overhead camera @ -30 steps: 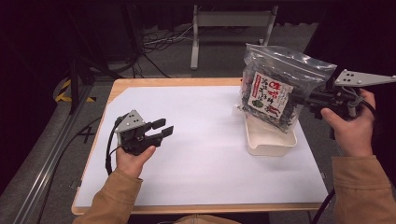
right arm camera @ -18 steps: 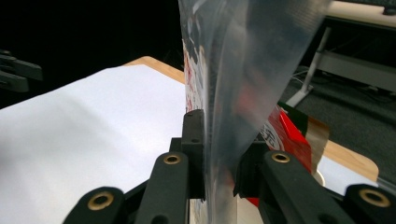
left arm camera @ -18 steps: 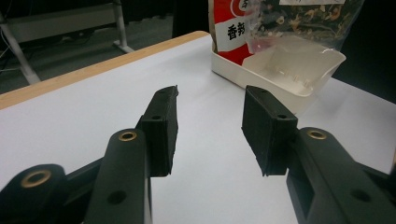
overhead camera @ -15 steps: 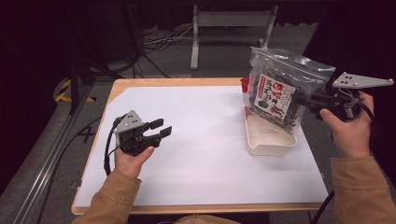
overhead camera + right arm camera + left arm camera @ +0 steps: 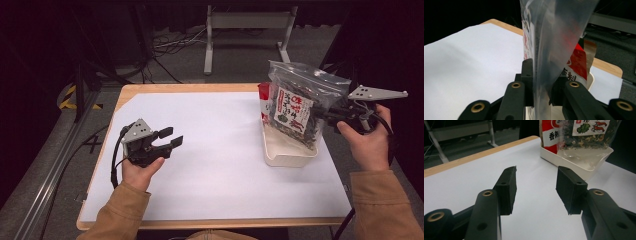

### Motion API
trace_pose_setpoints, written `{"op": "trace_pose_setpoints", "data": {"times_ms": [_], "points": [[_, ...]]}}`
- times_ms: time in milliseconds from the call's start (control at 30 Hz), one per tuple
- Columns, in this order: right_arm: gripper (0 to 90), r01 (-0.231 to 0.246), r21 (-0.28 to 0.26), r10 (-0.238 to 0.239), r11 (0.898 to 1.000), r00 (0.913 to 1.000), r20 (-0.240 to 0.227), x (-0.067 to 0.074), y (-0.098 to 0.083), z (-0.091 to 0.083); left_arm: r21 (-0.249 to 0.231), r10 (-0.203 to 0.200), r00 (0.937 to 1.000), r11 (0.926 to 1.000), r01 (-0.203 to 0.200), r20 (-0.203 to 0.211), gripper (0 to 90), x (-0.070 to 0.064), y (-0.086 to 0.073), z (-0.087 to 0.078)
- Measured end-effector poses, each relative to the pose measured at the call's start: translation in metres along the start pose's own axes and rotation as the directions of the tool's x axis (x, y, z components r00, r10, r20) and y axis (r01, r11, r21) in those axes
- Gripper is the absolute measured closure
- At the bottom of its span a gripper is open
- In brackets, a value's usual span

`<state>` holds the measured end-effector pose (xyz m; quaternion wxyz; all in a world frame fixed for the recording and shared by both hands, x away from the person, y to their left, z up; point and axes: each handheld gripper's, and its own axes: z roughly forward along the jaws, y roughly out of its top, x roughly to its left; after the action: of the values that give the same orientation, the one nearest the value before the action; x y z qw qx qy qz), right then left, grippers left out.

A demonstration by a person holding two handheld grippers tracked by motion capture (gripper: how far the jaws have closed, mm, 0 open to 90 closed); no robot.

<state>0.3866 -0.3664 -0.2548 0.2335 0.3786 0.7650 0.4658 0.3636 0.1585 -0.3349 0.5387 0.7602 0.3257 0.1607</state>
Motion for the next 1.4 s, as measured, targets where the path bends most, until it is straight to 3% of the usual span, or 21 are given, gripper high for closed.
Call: {"op": "trace_pose_setpoints", "data": {"times_ms": [600,1067,1400], "points": [[77.4,-0.035,0.055,0.035,0.998,0.9994,-0.003,-0.004,-0.032,0.021,0.000,-0.006,0.9999,1.0000,0.006,-0.008,49.8,0.004,0.000,-0.004],[77.5,-0.057,0.082,0.058,0.995,0.9983,0.000,-0.002,-0.045,0.034,0.006,-0.004,0.9999,1.0000,0.005,-0.010,49.2,0.004,0.000,-0.003],[76.6,-0.056,0.068,0.055,0.996,0.9984,0.012,-0.003,-0.049,0.033,0.002,-0.006,0.9999,1.0000,0.006,-0.011,48.7,0.004,0.000,-0.003]]}}
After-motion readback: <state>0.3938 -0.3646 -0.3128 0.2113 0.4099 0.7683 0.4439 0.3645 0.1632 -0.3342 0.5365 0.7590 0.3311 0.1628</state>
